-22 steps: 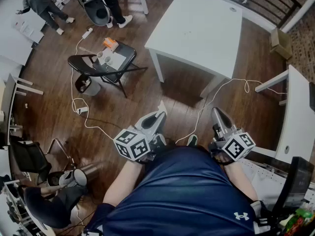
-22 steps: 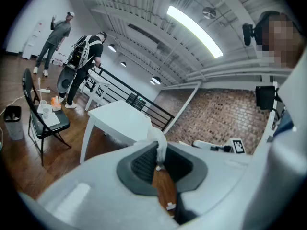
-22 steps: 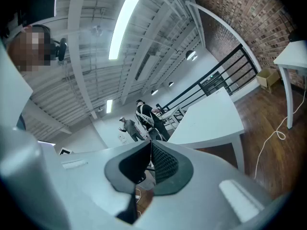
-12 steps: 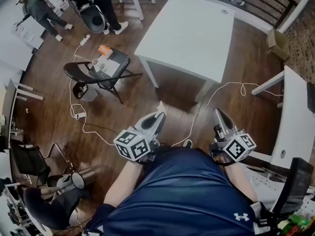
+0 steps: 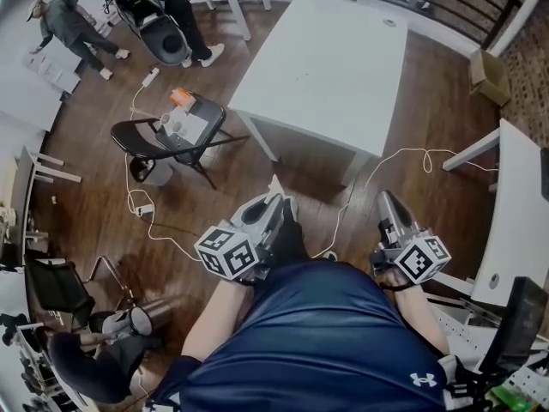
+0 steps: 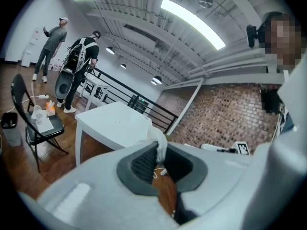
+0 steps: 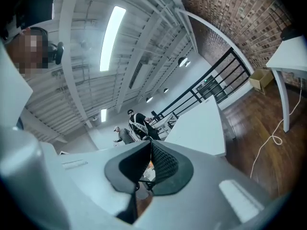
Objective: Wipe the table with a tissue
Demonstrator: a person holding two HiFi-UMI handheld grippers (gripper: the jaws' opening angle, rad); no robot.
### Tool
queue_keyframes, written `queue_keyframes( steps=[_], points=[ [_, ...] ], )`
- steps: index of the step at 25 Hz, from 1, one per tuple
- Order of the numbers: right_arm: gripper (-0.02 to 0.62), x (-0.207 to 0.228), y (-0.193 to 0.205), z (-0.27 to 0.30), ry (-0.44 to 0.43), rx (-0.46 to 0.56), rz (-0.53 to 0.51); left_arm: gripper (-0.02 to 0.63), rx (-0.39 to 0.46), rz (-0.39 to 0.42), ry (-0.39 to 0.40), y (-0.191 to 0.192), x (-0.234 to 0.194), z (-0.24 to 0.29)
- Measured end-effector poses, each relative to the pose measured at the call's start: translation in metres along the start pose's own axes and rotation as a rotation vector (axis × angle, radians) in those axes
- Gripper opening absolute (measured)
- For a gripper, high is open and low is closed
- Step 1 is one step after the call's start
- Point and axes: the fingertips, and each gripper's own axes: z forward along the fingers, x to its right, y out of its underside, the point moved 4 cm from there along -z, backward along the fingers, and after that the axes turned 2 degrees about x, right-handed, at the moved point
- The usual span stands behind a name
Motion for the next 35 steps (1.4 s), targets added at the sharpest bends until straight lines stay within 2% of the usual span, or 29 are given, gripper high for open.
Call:
queue_keyframes(
  steps=[6,14,21,24,26,28,30,31,35],
  points=[
    [0.012,0.022,-0.007,0.05,0.058,-0.002,-0.012,0.026,-0.013,-0.028,0.055,-0.028,-0.043,0.051],
    [0.012,0.038,-0.023,0.148,0.161,-0.038,-0.019,0.026,-0.087,-0.097,0.162,-0.073,-0.112,0.133],
    [0.012,0.032,-0.033,0.239,0.177,-0.073,-0.023,0.026,-0.118,-0.121,0.19,-0.119,-0.17,0.182],
    [0.012,0.03,-0.038,0.276,0.157,-0.084,-0.035,0.026,-0.122,-0.133,0.203,-0.138,-0.191,0.198],
    [0.014,0.027,-0.038,0.3,0.112,-0.101,-0.031,0.026,-0.121,-0.161,0.25,-0.15,-0.196,0.21],
    [0.025,0.019,-0.034,0.323,0.018,-0.139,-0.001,0.026,-0.129,-0.217,0.333,-0.162,-0.189,0.219],
    [0.127,0.006,-0.029,0.343,-0.121,-0.189,0.052,0.026,-0.14,-0.298,0.437,-0.17,-0.173,0.227],
    [0.159,0.001,-0.028,0.349,-0.192,-0.209,0.083,0.026,-0.138,-0.342,0.49,-0.172,-0.164,0.23],
    [0.192,-0.01,-0.031,0.357,-0.41,-0.242,0.205,0.028,-0.114,-0.439,0.639,-0.177,-0.13,0.242]
  ],
)
